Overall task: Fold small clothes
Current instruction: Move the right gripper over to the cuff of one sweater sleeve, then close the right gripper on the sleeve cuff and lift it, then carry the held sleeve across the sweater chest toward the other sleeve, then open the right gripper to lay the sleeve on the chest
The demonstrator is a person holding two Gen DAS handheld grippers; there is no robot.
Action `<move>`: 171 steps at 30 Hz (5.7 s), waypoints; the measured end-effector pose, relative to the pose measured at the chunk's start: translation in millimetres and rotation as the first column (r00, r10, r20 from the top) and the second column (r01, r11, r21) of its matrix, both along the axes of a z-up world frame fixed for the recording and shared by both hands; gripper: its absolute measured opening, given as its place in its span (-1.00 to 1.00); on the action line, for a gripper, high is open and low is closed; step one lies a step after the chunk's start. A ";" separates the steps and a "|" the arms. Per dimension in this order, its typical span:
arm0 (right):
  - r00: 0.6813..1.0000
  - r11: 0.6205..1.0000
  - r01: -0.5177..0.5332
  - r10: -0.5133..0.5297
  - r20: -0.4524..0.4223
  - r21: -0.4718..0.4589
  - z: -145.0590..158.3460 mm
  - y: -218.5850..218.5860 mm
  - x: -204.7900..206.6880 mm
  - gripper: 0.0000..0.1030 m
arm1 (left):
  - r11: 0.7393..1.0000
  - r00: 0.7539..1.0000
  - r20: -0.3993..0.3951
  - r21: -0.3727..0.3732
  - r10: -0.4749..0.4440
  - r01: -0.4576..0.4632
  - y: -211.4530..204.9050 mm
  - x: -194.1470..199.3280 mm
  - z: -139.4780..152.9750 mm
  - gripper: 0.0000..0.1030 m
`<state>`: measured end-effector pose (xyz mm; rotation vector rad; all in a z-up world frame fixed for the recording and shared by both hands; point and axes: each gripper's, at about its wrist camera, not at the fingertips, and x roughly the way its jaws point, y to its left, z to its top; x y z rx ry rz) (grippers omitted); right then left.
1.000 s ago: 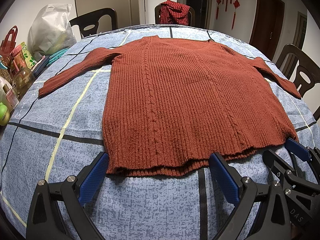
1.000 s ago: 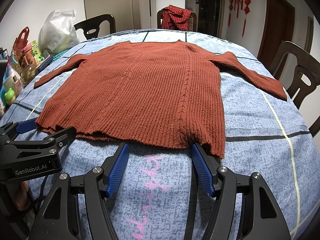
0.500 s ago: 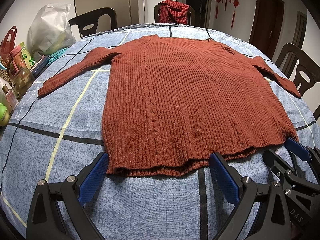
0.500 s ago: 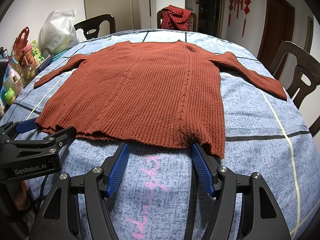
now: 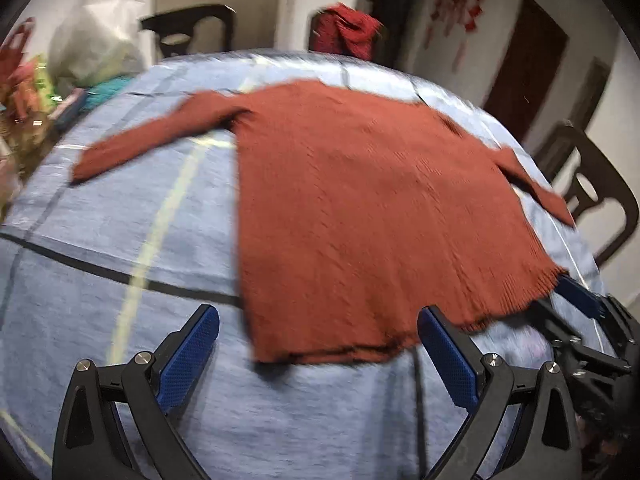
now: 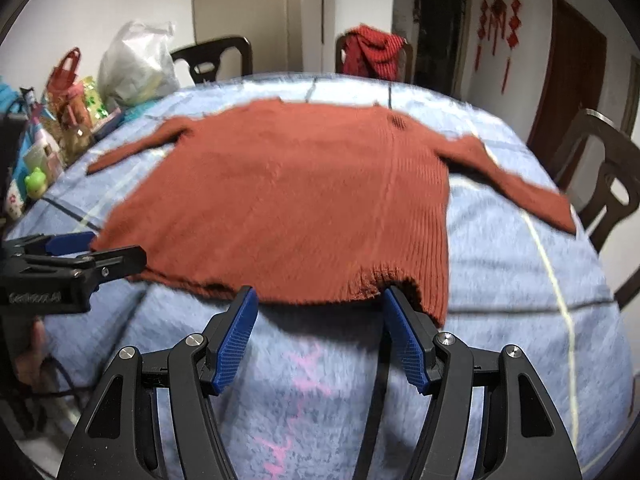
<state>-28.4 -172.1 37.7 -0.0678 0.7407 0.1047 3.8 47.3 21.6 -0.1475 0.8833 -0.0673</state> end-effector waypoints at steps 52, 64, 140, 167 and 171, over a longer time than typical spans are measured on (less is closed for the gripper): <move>0.574 0.580 -0.814 0.804 -0.153 -0.006 -16.9 334.5 203.0 0.20 | 0.868 0.868 0.026 0.026 0.496 -0.496 250.7 5.0 -5.9 0.95; 0.585 0.565 -0.809 0.802 -0.123 -0.162 -22.7 350.9 193.8 -0.56 | 0.873 0.874 0.003 0.012 0.487 -0.487 252.0 10.3 -9.6 0.95; 0.993 0.969 -0.081 0.098 -0.060 0.235 -7.5 46.4 267.6 -0.82 | 0.982 0.986 -0.064 0.123 0.155 -0.146 94.1 238.2 -5.8 0.90; 0.997 0.997 -0.008 0.014 -0.076 0.081 -1.6 28.6 243.3 -0.72 | 0.970 0.986 -0.079 0.207 0.150 -0.131 88.7 215.3 6.1 0.91; 1.000 0.997 0.005 -0.003 -0.025 0.082 16.3 6.4 225.0 -0.71 | 0.963 0.988 -0.070 0.241 0.141 -0.121 81.3 209.4 13.4 0.90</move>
